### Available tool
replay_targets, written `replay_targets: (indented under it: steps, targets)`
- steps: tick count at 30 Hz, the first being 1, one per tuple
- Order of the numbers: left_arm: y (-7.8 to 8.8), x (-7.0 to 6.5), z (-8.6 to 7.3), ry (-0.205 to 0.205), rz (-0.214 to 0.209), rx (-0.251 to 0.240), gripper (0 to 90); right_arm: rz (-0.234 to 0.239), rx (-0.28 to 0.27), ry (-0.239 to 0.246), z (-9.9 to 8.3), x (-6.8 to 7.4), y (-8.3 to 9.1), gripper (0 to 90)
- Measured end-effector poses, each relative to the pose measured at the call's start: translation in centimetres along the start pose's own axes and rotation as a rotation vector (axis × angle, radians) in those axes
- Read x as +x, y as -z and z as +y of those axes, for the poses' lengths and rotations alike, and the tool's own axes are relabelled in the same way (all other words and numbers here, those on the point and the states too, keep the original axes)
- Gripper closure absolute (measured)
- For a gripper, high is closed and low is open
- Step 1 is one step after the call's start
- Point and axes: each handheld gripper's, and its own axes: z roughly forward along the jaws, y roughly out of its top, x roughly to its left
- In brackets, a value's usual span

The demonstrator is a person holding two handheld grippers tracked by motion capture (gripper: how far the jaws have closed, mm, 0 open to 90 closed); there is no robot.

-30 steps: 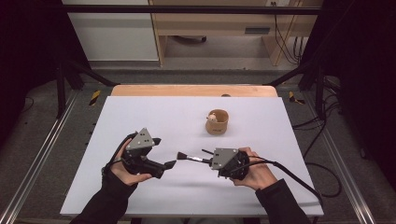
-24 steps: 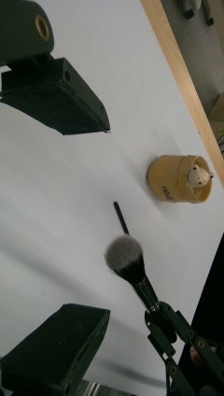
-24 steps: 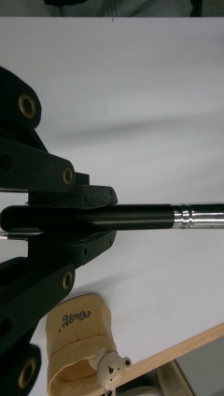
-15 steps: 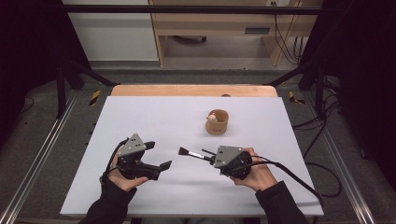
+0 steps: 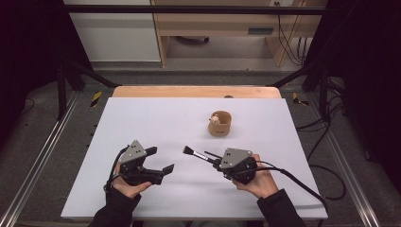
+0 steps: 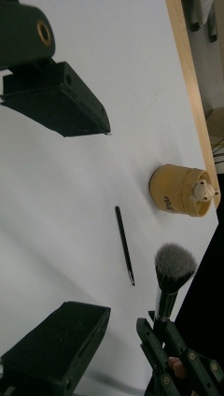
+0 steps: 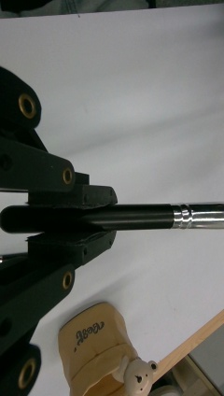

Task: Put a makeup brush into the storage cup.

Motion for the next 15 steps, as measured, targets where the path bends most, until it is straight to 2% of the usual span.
replay_targets:
  steps: [15]
  targets:
    - [-0.4, -0.6, -0.7, 0.025, 0.005, -0.036, 11.4, 0.0, -0.059, -0.084, -1.1, 0.5, -0.6, 79.2]
